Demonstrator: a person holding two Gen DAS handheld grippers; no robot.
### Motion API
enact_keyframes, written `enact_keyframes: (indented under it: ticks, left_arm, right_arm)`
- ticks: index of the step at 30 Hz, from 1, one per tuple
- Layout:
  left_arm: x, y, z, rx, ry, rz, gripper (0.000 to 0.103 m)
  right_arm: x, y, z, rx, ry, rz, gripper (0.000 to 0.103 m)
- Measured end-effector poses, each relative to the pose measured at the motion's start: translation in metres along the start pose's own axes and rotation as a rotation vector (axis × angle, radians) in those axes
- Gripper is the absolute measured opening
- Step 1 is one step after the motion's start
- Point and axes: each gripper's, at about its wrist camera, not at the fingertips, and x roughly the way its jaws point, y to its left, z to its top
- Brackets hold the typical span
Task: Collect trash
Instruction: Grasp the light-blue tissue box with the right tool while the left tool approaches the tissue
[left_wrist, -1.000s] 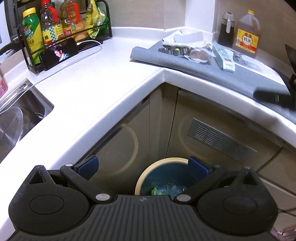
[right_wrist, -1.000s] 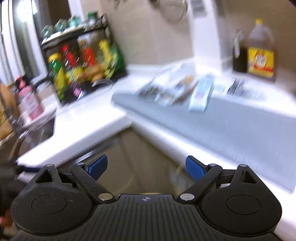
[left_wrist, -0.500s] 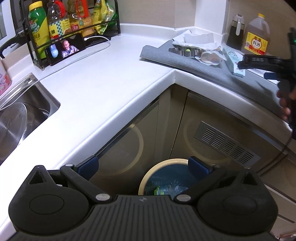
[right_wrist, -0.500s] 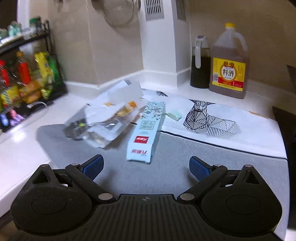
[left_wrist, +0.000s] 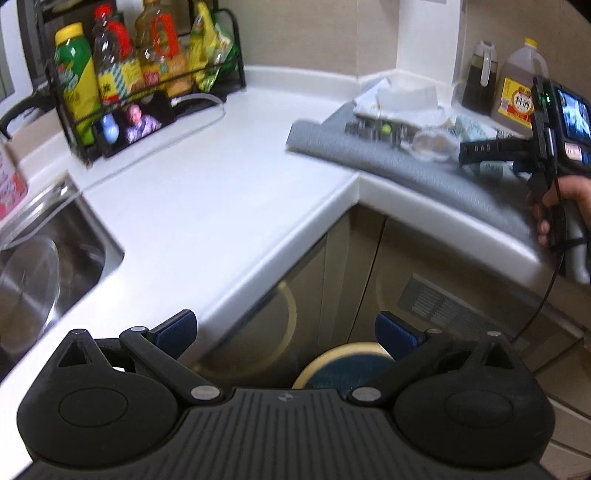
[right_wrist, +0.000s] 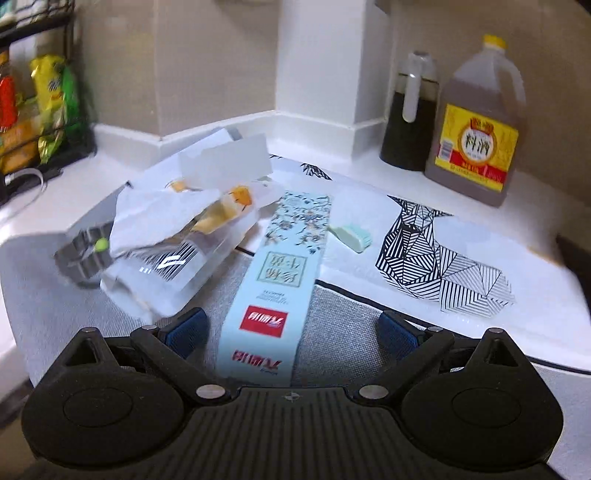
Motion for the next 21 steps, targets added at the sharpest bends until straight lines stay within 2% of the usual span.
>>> enact_keyframes:
  ticks: [2, 4, 6, 11, 14, 17, 21]
  left_arm:
    - [0.002, -0.005, 0.013, 0.006, -0.018, -0.013, 0.103]
    - [0.006, -0.010, 0.029, 0.005, -0.036, -0.024, 0.103]
    - [0.010, -0.016, 0.048, 0.007, -0.073, -0.026, 0.103]
    - [0.034, -0.026, 0.096, -0.006, -0.133, -0.011, 0.103]
    - [0.055, -0.030, 0.122, -0.036, -0.141, -0.029, 0.103]
    - [0.079, -0.041, 0.147, 0.005, -0.123, -0.072, 0.103]
    - [0.112, -0.060, 0.170, 0.075, -0.099, -0.038, 0.103]
  right_arm:
    - [-0.001, -0.003, 0.000, -0.001, -0.007, 0.008, 0.086]
    - [-0.003, -0.005, 0.000, -0.010, -0.013, 0.023, 0.052]
    - [-0.007, -0.011, -0.001, -0.004, -0.020, 0.032, 0.042]
    - [-0.016, -0.035, -0.007, 0.030, -0.016, 0.036, 0.042]
    - [-0.022, -0.047, -0.014, 0.006, -0.032, -0.002, 0.042]
    - [-0.024, -0.055, -0.023, -0.020, -0.053, -0.009, 0.042]
    - [-0.023, -0.059, -0.022, 0.000, -0.050, 0.000, 0.045]
